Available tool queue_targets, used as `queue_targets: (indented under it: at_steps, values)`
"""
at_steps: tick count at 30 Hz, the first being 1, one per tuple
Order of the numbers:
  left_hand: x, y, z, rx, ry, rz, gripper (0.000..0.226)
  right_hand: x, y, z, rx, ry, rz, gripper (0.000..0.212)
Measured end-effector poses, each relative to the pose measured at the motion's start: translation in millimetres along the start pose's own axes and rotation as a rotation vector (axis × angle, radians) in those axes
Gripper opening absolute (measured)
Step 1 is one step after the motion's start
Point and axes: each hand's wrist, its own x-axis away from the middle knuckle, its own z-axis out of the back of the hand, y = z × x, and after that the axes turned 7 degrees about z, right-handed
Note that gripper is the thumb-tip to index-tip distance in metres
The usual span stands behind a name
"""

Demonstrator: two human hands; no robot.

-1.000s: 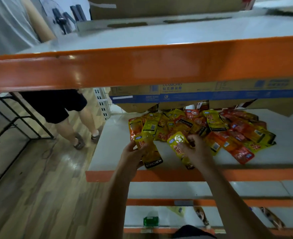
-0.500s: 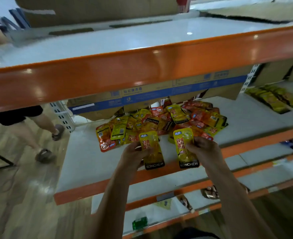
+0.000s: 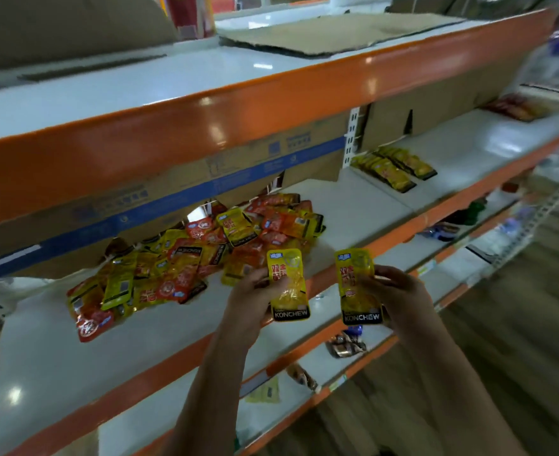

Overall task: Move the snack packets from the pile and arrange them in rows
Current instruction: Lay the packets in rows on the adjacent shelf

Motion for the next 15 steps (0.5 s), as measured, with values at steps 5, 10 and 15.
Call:
queue_targets:
  at_steps: [5, 10, 15]
  values:
    - [-13, -2, -77, -0.040, -0.060, 0.003, 0.034, -15, 1, 72, -0.064, 0.118, -0.032, 0.022]
    - [-25, -4, -153, -0.027, -0.109, -0.003, 0.021, -36, 2, 145, -0.107, 0.166, -0.041, 0.026]
    - [-31, -5, -225, 0.023, -0.148, 0.028, 0.019, -57, -4, 207, -0.070, 0.188, -0.025, 0.014]
